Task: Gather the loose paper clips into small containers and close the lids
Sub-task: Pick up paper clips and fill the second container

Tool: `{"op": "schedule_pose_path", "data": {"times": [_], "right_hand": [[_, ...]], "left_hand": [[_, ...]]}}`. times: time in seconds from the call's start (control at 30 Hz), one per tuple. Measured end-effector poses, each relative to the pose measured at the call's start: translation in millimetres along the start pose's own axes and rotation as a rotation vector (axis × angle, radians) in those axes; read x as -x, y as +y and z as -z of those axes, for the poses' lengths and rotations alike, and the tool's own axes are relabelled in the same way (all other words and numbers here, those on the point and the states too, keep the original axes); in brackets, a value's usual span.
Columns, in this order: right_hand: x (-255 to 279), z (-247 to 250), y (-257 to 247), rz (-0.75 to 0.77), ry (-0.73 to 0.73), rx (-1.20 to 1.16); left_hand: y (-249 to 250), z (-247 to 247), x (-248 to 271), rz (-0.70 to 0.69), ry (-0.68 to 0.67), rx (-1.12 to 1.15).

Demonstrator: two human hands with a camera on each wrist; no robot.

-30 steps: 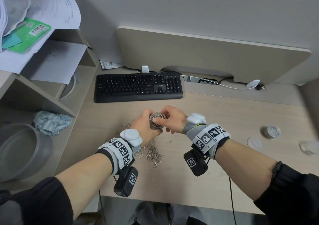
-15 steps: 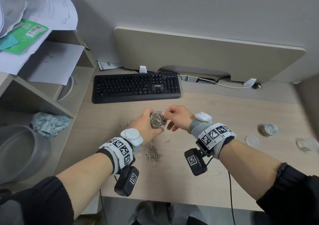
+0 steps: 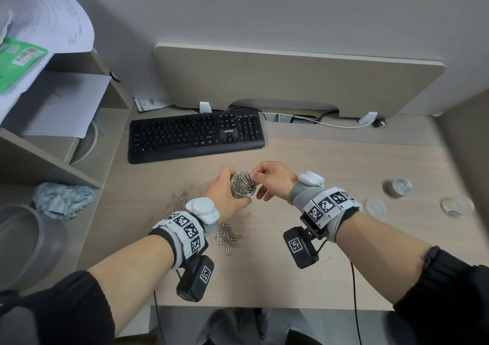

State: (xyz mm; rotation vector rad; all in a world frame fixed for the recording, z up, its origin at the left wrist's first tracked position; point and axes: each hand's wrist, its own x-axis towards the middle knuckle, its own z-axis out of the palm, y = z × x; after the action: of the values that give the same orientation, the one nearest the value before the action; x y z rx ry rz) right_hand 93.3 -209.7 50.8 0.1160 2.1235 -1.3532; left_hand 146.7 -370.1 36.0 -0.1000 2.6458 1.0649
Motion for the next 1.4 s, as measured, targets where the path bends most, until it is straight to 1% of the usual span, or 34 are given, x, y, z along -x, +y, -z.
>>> {"op": "schedule_pose_path", "data": {"times": [0.2, 0.4, 0.5, 0.63, 0.83, 0.97, 1.03, 1.2, 1.27, 1.4], "right_hand": [[8, 7, 4, 0.025, 0.014, 0.025], [13, 8, -2, 0.031, 0.039, 0.021], [12, 5, -8, 0.048, 0.067, 0.093], [16, -8, -16, 0.057, 0.045, 0.200], [21, -21, -23, 0.044, -0.003, 0.251], [23, -27, -24, 0.057, 0.007, 0.259], [24, -30, -25, 0.053, 0.018, 0.249], [30, -28, -24, 0.027, 0.062, 0.113], [31, -21, -20, 0.016, 0.088, 0.058], [29, -10, -13, 0.000, 0.089, -0.008]], "left_hand": [[4, -7, -2, -0.001, -0.005, 0.007], [7, -3, 1, -0.026, -0.001, 0.035], [7, 2, 6, -0.031, 0.000, 0.036], [9, 7, 13, -0.030, 0.001, 0.024], [5, 17, 21, -0.027, -0.004, 0.022], [-1, 18, 25, -0.030, 0.006, 0.053], [-4, 18, 26, -0.038, 0.008, 0.071], [-5, 18, 26, -0.053, -0.012, 0.061], [0, 16, 24, -0.070, -0.039, 0.039], [7, 12, 20, -0.080, -0.043, 0.047]]}}
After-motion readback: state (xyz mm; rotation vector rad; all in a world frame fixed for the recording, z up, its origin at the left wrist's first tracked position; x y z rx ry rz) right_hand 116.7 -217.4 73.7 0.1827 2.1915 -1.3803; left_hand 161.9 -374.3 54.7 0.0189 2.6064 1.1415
